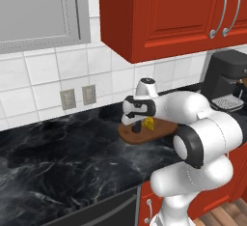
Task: Retrieve the reheated potato from the microwave, then place the potato, cheese, and condiment on the cutting board.
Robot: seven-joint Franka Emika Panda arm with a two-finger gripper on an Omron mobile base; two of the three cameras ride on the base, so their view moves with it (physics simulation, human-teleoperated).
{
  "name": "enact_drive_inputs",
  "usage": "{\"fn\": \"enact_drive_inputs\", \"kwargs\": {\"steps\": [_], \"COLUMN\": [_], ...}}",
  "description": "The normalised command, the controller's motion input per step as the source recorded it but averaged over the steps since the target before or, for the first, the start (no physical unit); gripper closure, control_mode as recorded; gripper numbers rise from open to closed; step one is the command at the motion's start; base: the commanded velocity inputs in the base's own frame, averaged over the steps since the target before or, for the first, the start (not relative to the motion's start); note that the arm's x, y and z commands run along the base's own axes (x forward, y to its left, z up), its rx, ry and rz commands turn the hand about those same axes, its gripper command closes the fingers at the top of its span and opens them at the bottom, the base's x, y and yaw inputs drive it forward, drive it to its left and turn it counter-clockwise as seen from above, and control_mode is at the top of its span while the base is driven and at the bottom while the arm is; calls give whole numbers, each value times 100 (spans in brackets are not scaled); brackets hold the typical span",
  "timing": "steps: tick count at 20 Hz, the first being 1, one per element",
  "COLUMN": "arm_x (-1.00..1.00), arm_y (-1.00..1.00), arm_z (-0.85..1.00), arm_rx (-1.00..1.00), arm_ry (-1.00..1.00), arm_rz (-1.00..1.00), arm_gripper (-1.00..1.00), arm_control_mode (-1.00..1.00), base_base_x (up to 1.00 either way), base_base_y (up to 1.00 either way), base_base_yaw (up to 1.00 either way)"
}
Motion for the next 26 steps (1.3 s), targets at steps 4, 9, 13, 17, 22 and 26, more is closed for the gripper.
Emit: {"fn": "enact_drive_inputs", "kwargs": {"steps": [4,9,13,17,22,26], "arm_x": [-1,1,0,3,13,11], "arm_y": [-6,-3,-1,0,0,0], "arm_z": [-18,-9,-8,-6,-4,-13], "arm_rx": [3,0,0,0,0,0], "arm_ry": [0,0,0,-2,-4,-3], "arm_rz": [0,0,0,0,0,0], "arm_gripper": [100,100,100,100,100,100], "arm_control_mode": [-100,-100,-100,-100,-100,-100], "base_base_x": [0,0,0,0,0,0], "base_base_y": [0,0,0,0,0,0], "base_base_yaw": [0,0,0,0,0,0]}}
